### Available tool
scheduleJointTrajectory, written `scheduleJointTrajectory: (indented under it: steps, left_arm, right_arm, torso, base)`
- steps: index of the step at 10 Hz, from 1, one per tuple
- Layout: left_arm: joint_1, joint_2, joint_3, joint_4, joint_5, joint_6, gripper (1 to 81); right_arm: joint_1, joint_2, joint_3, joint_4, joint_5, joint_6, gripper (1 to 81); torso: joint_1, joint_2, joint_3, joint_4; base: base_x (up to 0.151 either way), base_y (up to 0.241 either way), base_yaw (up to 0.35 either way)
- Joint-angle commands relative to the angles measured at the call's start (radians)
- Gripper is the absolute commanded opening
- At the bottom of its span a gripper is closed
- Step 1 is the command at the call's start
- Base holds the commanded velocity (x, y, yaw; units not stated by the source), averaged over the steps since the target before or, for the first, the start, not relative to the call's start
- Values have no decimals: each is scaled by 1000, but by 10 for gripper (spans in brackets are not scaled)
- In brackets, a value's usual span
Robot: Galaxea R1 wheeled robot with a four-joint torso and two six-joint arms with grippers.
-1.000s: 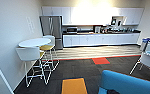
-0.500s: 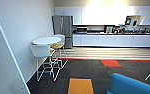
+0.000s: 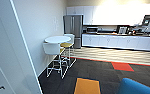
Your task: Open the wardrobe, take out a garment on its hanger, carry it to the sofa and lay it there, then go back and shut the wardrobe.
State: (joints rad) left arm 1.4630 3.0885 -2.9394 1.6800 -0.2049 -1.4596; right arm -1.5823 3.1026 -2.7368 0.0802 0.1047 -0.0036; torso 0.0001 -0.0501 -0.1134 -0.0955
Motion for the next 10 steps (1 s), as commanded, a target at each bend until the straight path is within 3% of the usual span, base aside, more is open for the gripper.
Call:
scheduleJointTrajectory:
  steps: [1,10]
  left_arm:
    - [-46,-3,-3,12,38,4,811]
    - [-46,0,-3,29,38,4,811]
  right_arm:
    - [35,10,3,-10,-60,-4,811]
    - [34,7,-6,-10,-59,-4,811]
  torso:
    - [0,0,0,0]
    - [0,0,0,0]
  base:
    - [0,0,300]
    - [0,0,300]
